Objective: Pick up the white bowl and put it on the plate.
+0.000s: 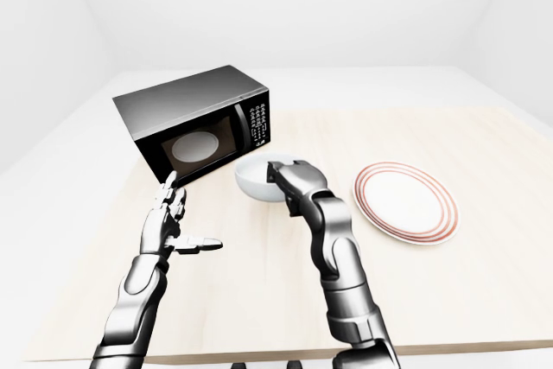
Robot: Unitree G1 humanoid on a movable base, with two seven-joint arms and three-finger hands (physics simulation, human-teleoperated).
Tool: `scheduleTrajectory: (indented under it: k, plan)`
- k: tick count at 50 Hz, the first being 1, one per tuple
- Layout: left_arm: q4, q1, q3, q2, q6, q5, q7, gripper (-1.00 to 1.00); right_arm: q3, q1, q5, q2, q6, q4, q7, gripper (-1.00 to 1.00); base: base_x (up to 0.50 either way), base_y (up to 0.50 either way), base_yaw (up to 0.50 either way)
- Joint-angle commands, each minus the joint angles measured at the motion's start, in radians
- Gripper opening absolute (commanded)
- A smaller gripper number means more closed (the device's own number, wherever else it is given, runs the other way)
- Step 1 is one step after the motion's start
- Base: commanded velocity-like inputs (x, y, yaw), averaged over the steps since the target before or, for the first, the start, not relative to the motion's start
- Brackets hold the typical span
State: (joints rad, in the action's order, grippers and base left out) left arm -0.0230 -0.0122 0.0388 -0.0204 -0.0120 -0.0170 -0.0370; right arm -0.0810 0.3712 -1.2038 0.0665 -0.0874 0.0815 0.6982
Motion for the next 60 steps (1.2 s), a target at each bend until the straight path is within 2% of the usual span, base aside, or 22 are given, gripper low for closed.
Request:
scheduleTrajectory:
  k: [1,32,51,60]
  plan:
    - [-0.001,0.0,0.0,0.0,0.002,0.0,-0.001,1.0,0.014,0.022,-0.034,0.005,0.0,0.006,0.0,-1.0,0.0,0.0,0.0]
    - [-0.008,-0.002,0.001,0.0,0.004,-0.001,0.002,1.0,0.069,0.04,-0.009,0.067,0.0,0.01,0.0,-1.0,0.0,0.0,0.0]
    - [-0.007,0.0,-0.001,0.0,0.005,0.001,0.0,1.0,0.148,0.1,0.064,0.159,0.0,0.017,0.0,-1.0,0.0,0.0,0.0]
    - [0.002,0.001,0.0,0.0,-0.003,0.001,0.0,1.0,0.167,0.124,0.086,0.194,0.0,-0.032,0.0,-1.0,0.0,0.0,0.0]
